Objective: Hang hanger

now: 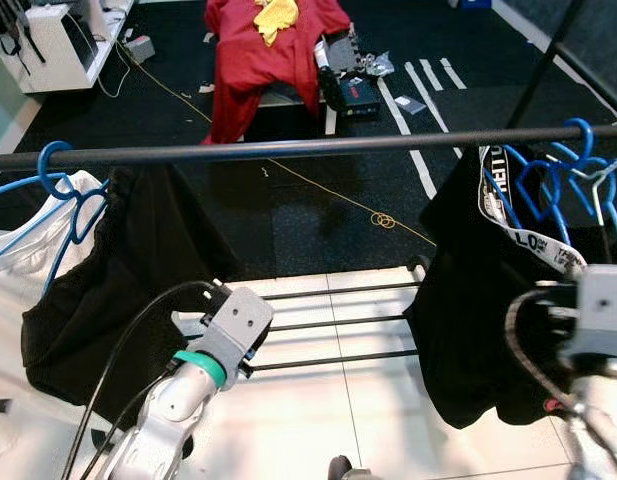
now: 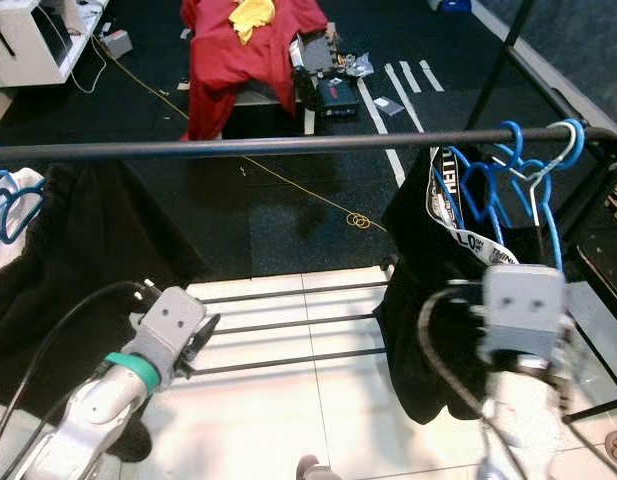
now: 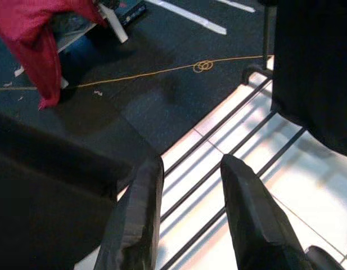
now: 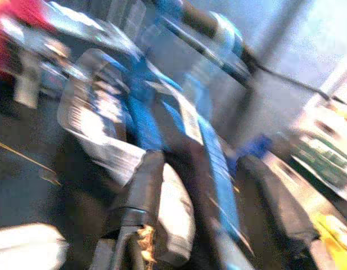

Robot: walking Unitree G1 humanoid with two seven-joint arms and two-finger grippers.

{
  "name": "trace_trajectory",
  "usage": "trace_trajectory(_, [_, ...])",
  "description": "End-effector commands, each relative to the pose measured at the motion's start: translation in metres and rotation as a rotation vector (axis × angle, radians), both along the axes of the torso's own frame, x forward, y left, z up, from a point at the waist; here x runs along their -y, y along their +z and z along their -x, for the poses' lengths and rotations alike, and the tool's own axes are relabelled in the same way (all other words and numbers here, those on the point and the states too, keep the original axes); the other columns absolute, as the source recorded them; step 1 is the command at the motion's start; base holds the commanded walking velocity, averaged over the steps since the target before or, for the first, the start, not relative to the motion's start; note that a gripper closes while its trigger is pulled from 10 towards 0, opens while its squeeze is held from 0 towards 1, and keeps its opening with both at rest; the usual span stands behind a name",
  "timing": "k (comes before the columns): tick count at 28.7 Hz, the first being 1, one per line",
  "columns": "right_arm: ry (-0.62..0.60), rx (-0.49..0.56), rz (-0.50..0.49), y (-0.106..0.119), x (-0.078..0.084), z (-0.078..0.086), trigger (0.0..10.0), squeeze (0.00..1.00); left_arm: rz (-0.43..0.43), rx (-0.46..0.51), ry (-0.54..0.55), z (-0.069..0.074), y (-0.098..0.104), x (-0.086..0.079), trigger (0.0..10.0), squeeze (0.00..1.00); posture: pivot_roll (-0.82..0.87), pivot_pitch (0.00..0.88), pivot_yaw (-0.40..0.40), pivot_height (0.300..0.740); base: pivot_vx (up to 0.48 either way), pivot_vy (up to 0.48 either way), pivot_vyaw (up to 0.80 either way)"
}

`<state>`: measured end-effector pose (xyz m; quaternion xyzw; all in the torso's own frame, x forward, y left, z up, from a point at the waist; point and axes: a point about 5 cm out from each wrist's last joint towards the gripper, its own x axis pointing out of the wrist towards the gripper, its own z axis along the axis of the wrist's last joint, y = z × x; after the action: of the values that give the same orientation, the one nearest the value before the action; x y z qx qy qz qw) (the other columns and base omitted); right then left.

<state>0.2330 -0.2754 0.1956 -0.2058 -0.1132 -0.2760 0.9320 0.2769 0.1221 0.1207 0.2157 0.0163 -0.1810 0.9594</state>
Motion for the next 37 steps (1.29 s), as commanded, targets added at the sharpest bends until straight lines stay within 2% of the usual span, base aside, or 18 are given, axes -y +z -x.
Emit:
trace_trajectory(1, [0.030, -0.059, -0.089, -0.010, 0.012, -0.011, 10.0, 1.00, -0.023, -0.016, -0.016, 0.001, -0.006, 0.001, 10.0, 0.00, -0.14, 0.178, 0.117, 0.740, 0.000, 0.000, 0.00])
trace_trajectory(5, [0.084, -0.073, -0.124, -0.009, 0.013, -0.019, 10.0, 1.00, -0.023, -0.009, -0.020, -0.001, -0.005, 0.001, 10.0, 0.00, -0.14, 0.178, 0.117, 0.740, 0.000, 0.000, 0.00])
trace_trajectory(6, [0.133, -0.053, -0.118, 0.000, 0.014, -0.029, 10.0, 0.00, -0.020, -0.003, -0.017, -0.002, -0.004, 0.001, 10.0, 0.00, -0.13, 0.176, 0.113, 0.740, 0.000, 0.000, 0.00])
trace_trajectory(7, [0.206, -0.032, -0.112, 0.011, 0.011, -0.039, 10.0, 0.00, -0.021, 0.005, -0.013, -0.003, -0.003, -0.001, 10.0, 0.00, -0.12, 0.177, 0.109, 0.740, 0.000, 0.000, 0.00])
trace_trajectory(10, [0.258, -0.018, -0.106, 0.019, 0.009, -0.045, 10.0, 0.00, -0.021, 0.010, -0.010, -0.003, -0.002, -0.001, 10.0, 0.00, -0.12, 0.177, 0.109, 0.740, 0.000, 0.000, 0.00])
trace_trajectory(12, [0.369, -0.009, -0.059, 0.031, -0.001, -0.051, 10.0, 0.00, -0.020, 0.016, 0.003, -0.003, -0.002, -0.003, 10.0, 0.00, -0.12, 0.175, 0.101, 0.740, 0.000, 0.000, 0.00])
trace_trajectory(18, [0.424, 0.030, -0.013, 0.044, -0.007, -0.046, 10.0, 0.00, -0.010, 0.013, 0.022, 0.001, -0.004, -0.007, 10.0, 0.00, -0.10, 0.178, 0.081, 0.740, 0.000, 0.000, 0.00])
trace_trajectory(22, [0.461, -0.019, -0.050, 0.032, -0.011, -0.042, 10.0, 0.00, -0.002, 0.011, 0.022, 0.002, -0.006, -0.006, 10.0, 0.00, -0.11, 0.183, 0.080, 0.740, 0.000, 0.000, 0.00])
trace_trajectory(28, [0.423, -0.133, -0.133, -0.009, -0.015, -0.043, 10.0, 0.00, 0.006, 0.016, 0.013, -0.003, -0.003, -0.004, 10.0, 0.00, -0.12, 0.182, 0.085, 0.740, 0.000, 0.000, 0.00])
trace_trajectory(31, [0.416, -0.153, -0.144, -0.014, -0.015, -0.045, 10.0, 0.00, 0.005, 0.018, 0.014, -0.003, -0.003, -0.005, 10.0, 0.00, -0.12, 0.182, 0.085, 0.740, 0.000, 0.000, 0.00])
trace_trajectory(33, [0.402, -0.163, -0.193, -0.021, -0.015, -0.048, 10.0, 0.00, 0.005, 0.019, 0.015, -0.004, -0.002, -0.005, 10.0, 0.00, -0.11, 0.180, 0.088, 0.740, 0.000, 0.000, 0.00])
trace_trajectory(34, [0.393, -0.160, -0.215, -0.023, -0.014, -0.050, 5.7, 0.00, 0.005, 0.020, 0.016, -0.004, -0.002, -0.006, 10.0, 0.00, -0.11, 0.178, 0.088, 0.740, 0.000, 0.000, 0.00])
trace_trajectory(35, [0.389, -0.154, -0.226, -0.023, -0.015, -0.051, 2.4, 0.00, 0.005, 0.022, 0.016, -0.004, -0.002, -0.006, 10.0, 0.00, -0.11, 0.177, 0.088, 0.740, 0.000, 0.000, 0.00])
trace_trajectory(36, [0.384, -0.145, -0.227, -0.021, -0.014, -0.052, 1.1, 0.00, 0.005, 0.022, 0.018, -0.004, -0.002, -0.007, 10.0, 0.00, -0.10, 0.176, 0.087, 0.740, 0.000, 0.000, 0.00])
trace_trajectory(37, [0.381, -0.139, -0.226, -0.020, -0.014, -0.053, 1.1, 0.00, 0.005, 0.023, 0.019, -0.004, -0.002, -0.007, 10.0, 0.00, -0.10, 0.176, 0.087, 0.740, 0.000, 0.000, 0.00])
